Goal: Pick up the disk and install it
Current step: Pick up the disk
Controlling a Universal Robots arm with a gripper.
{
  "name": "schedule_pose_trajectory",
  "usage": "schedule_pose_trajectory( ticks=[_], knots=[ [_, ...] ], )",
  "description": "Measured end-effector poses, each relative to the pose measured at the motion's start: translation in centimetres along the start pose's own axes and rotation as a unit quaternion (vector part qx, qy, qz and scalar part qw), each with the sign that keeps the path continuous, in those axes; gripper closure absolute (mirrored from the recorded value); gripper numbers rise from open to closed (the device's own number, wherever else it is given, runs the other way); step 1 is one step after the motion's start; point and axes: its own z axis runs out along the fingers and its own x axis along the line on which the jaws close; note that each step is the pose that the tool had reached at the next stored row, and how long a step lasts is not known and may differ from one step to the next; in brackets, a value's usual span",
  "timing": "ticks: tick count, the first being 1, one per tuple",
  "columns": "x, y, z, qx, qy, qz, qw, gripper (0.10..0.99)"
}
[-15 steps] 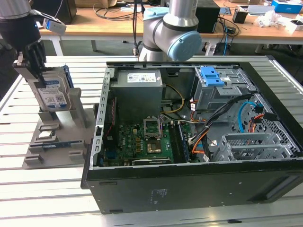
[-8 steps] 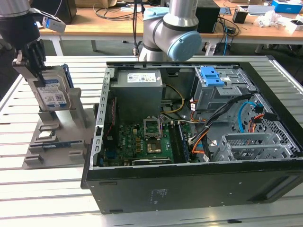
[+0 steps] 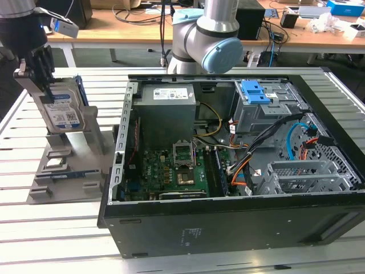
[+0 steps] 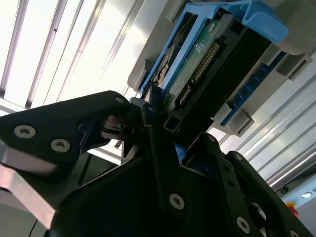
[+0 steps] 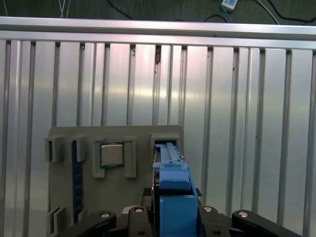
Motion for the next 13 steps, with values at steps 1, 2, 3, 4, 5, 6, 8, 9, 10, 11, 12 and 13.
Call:
schedule_pose_trajectory(
  ticks=[1,2,3,4,5,6,8,9,10,11,12,13],
  knots=[
    [0.00,0.00,-0.04,0.0000,0.0000,0.000,1.0000,0.722],
    [0.00,0.00,-0.09,0.0000,0.0000,0.000,1.0000,0.722],
    [0.01,0.00,-0.13,0.0000,0.0000,0.000,1.0000,0.722],
    [0.01,0.00,-0.17,0.0000,0.0000,0.000,1.0000,0.722],
    [0.01,0.00,-0.22,0.0000,0.0000,0.000,1.0000,0.722],
    [0.01,0.00,-0.27,0.0000,0.0000,0.000,1.0000,0.722],
    [0.01,0.00,-0.38,0.0000,0.0000,0.000,1.0000,0.722],
    [0.02,0.00,-0.43,0.0000,0.0000,0.000,1.0000,0.722],
    [0.02,0.00,-0.50,0.0000,0.0000,0.000,1.0000,0.722],
    [0.03,0.00,-0.58,0.0000,0.0000,0.000,1.0000,0.722],
    [0.03,0.01,-0.68,0.0000,0.0000,0.000,1.0000,0.722],
    [0.03,0.01,-0.76,0.0000,0.0000,0.000,1.0000,0.722]
  ],
)
